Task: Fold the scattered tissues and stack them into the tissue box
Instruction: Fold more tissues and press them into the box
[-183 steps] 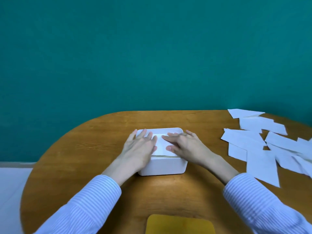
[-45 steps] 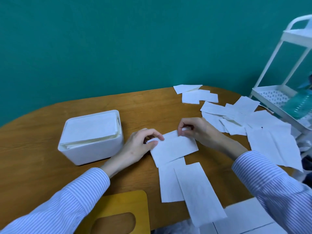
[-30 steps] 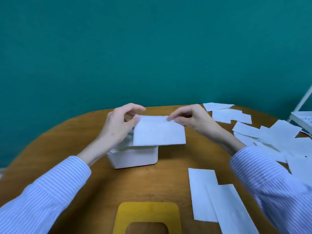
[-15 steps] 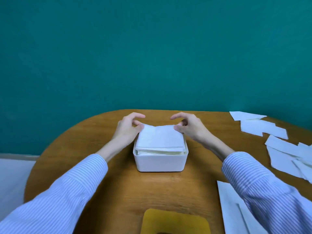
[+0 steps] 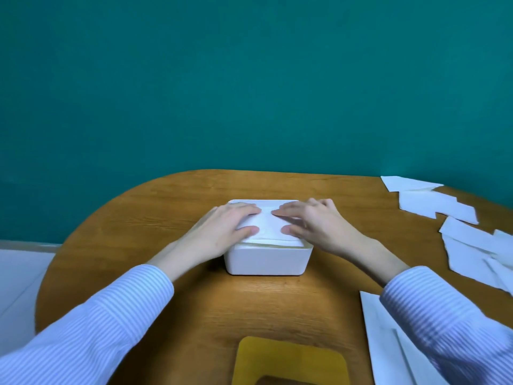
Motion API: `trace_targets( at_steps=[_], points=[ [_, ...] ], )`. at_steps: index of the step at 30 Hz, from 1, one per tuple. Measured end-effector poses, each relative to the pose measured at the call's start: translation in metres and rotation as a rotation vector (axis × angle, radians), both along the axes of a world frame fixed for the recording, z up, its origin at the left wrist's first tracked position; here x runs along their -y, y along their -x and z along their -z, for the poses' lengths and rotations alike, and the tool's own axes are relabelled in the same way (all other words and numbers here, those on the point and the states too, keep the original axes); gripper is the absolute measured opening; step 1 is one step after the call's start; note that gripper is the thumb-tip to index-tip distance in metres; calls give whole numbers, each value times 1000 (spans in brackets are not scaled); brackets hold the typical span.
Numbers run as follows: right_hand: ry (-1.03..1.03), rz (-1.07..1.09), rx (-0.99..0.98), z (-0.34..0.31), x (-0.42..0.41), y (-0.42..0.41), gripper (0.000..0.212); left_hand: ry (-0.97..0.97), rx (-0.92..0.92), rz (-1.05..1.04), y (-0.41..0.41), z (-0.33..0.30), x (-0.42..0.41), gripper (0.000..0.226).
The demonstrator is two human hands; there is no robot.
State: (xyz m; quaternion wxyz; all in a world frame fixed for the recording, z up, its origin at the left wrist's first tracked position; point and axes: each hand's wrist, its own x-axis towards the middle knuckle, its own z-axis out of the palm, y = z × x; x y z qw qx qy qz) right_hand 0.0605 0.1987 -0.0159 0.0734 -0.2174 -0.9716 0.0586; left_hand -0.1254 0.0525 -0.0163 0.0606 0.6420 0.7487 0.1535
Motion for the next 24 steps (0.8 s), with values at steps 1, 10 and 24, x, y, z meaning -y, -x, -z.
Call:
trace_targets(
  at_steps=[1,10,24],
  points=[
    [5,6,31,1,0,2,43,25,-22,-2,0,1,-1,50],
    [-43,34,104,10,4,8,37,119,-176,15,-1,9,-11,42],
    [-2,165,-145,-14,19,-118,47,-129,-304,179,-88,2,-19,54]
  ],
)
